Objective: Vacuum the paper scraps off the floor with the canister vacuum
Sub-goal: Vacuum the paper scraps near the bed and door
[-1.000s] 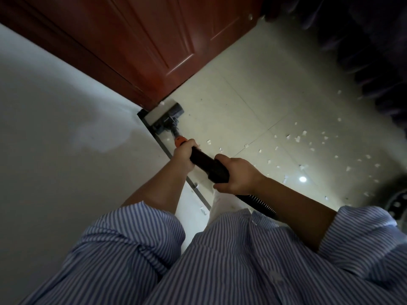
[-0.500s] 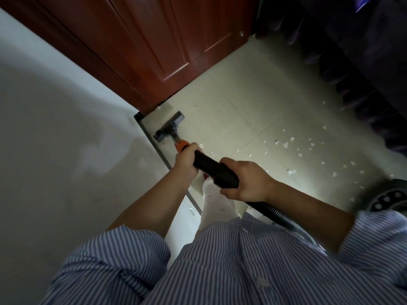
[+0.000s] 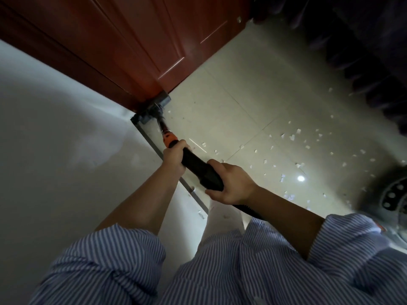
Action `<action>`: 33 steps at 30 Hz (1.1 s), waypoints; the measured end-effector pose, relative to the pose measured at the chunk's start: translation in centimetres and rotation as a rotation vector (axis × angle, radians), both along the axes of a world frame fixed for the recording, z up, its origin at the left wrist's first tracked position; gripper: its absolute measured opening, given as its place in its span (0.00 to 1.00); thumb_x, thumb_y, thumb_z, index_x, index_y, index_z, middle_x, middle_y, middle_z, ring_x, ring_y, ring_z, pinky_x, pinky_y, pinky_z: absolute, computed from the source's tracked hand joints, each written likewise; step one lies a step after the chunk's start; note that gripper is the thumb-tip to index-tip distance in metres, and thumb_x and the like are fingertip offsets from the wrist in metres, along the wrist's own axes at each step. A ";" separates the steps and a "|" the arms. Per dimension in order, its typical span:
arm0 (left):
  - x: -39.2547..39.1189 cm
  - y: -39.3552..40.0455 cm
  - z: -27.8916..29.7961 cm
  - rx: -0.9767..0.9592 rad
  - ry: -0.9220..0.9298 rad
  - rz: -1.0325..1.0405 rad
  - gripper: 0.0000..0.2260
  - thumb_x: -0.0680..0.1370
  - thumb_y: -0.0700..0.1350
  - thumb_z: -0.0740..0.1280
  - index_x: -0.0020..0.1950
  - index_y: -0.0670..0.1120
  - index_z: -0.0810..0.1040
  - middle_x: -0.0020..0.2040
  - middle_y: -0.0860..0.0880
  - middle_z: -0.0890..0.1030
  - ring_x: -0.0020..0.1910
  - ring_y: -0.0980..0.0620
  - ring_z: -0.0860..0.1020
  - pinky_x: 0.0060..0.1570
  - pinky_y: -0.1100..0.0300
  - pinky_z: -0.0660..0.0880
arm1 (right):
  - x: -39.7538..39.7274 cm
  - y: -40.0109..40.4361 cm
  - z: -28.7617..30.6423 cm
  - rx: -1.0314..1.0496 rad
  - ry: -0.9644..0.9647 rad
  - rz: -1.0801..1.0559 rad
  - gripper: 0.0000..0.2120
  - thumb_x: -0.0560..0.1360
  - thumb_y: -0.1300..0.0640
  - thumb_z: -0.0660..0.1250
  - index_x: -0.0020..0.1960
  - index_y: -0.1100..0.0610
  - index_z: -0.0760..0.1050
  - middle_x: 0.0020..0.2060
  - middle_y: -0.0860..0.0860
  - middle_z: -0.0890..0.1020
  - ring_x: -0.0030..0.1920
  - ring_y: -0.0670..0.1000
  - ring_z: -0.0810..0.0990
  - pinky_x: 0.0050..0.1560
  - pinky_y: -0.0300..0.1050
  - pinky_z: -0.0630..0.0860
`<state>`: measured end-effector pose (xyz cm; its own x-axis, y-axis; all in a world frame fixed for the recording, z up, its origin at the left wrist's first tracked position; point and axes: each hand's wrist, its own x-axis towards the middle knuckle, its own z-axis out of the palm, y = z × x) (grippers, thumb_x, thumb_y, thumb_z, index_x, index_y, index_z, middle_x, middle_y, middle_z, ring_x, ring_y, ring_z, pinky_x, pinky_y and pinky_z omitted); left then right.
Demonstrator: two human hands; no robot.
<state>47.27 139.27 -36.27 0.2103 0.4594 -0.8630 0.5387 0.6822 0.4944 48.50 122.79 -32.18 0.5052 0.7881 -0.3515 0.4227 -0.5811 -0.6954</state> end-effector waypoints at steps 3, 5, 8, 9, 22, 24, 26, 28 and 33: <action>0.4 1.8 -1.3 -0.019 0.026 -0.004 0.07 0.75 0.34 0.63 0.36 0.40 0.70 0.33 0.46 0.72 0.32 0.51 0.72 0.40 0.59 0.74 | 0.6 2.0 -1.3 -0.058 0.007 -0.007 0.33 0.63 0.42 0.60 0.63 0.61 0.68 0.47 0.57 0.80 0.45 0.61 0.79 0.48 0.52 0.75; 0.4 2.8 -2.1 -0.040 0.028 0.014 0.07 0.74 0.33 0.63 0.36 0.39 0.70 0.33 0.46 0.72 0.32 0.50 0.73 0.40 0.59 0.74 | 0.7 3.1 -1.8 -0.085 0.028 0.005 0.33 0.64 0.42 0.61 0.63 0.60 0.67 0.48 0.58 0.80 0.46 0.61 0.79 0.48 0.53 0.75; 0.2 3.4 -3.0 -0.045 0.039 0.015 0.07 0.74 0.33 0.62 0.36 0.39 0.70 0.32 0.46 0.72 0.31 0.51 0.73 0.36 0.60 0.74 | 0.8 3.7 -2.4 -0.113 0.066 0.016 0.33 0.65 0.43 0.62 0.64 0.61 0.66 0.51 0.59 0.79 0.47 0.61 0.78 0.48 0.53 0.75; 0.2 3.4 -3.3 -0.048 0.051 0.008 0.07 0.74 0.33 0.62 0.36 0.39 0.70 0.32 0.46 0.72 0.31 0.51 0.73 0.35 0.60 0.73 | 0.8 3.8 -2.7 -0.123 0.069 0.023 0.34 0.64 0.42 0.61 0.65 0.61 0.66 0.52 0.59 0.78 0.47 0.62 0.78 0.48 0.53 0.76; 1.6 3.2 -5.9 -0.118 0.045 0.027 0.10 0.74 0.33 0.62 0.33 0.41 0.68 0.19 0.51 0.73 0.29 0.51 0.72 0.37 0.60 0.73 | 2.5 3.4 -4.1 -0.131 0.006 0.056 0.29 0.73 0.51 0.66 0.69 0.62 0.63 0.55 0.60 0.79 0.55 0.61 0.76 0.53 0.42 0.63; 1.7 3.0 -5.5 -0.121 0.054 0.031 0.11 0.74 0.33 0.62 0.33 0.41 0.68 0.19 0.50 0.73 0.29 0.51 0.72 0.36 0.60 0.73 | 2.7 3.1 -3.7 -0.145 0.029 0.053 0.28 0.73 0.50 0.66 0.68 0.61 0.63 0.55 0.60 0.78 0.55 0.61 0.75 0.52 0.42 0.64; 1.9 2.5 -5.0 -0.132 0.063 0.041 0.10 0.74 0.33 0.63 0.33 0.41 0.69 0.20 0.50 0.73 0.29 0.52 0.72 0.37 0.60 0.73 | 2.8 2.7 -3.4 -0.166 0.082 0.038 0.31 0.72 0.50 0.68 0.69 0.60 0.62 0.56 0.60 0.77 0.56 0.60 0.74 0.52 0.45 0.69; 1.9 1.6 -4.5 -0.152 0.055 0.049 0.10 0.74 0.33 0.62 0.33 0.41 0.68 0.19 0.50 0.72 0.29 0.52 0.71 0.36 0.60 0.73 | 2.6 1.8 -3.0 -0.176 0.109 0.036 0.33 0.71 0.50 0.69 0.71 0.58 0.60 0.58 0.59 0.75 0.57 0.59 0.74 0.53 0.46 0.71; 1.0 -2.0 -2.4 -0.162 0.107 -0.015 0.09 0.73 0.34 0.62 0.33 0.40 0.68 0.27 0.46 0.72 0.27 0.50 0.73 0.31 0.60 0.73 | 1.7 -1.8 -1.6 -0.149 0.090 0.042 0.32 0.71 0.52 0.70 0.69 0.60 0.61 0.57 0.58 0.76 0.52 0.60 0.77 0.43 0.40 0.65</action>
